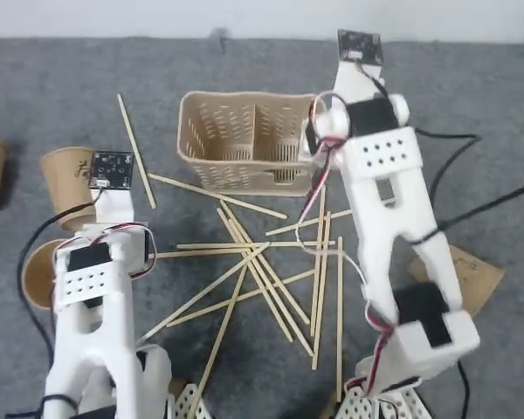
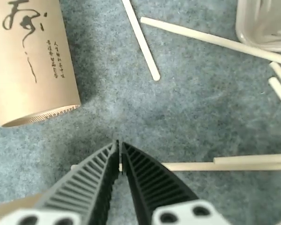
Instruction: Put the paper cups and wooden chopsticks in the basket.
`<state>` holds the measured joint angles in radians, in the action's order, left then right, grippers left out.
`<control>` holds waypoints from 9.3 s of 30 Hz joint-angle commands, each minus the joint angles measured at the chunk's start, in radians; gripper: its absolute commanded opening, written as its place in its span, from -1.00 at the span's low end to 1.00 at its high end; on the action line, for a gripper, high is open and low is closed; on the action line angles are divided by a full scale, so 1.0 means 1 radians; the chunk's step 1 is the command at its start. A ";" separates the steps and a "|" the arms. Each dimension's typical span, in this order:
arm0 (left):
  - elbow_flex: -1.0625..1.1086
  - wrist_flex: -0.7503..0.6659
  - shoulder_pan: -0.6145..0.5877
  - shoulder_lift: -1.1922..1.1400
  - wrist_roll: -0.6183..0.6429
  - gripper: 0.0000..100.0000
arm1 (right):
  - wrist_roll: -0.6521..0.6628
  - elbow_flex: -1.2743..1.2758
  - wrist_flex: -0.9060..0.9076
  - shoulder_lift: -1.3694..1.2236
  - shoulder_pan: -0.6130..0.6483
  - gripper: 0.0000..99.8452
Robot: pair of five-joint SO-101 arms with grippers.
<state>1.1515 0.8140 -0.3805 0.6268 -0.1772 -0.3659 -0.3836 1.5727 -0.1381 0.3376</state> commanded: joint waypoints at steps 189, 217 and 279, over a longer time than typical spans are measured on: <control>0.001 -0.011 -0.003 0.006 -0.009 -0.98 | 0.324 0.750 0.137 0.845 -0.705 -0.44; 0.002 -0.008 -0.003 0.006 -0.009 -0.98 | 0.370 1.390 -0.530 0.862 -0.862 -0.56; 0.002 -0.006 -0.003 0.006 -0.011 -0.98 | 0.885 0.836 0.223 0.860 -0.806 -0.99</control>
<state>1.1515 0.8140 -0.3805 0.6268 -0.1772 0.5010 0.4772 1.7568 0.7135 -0.4526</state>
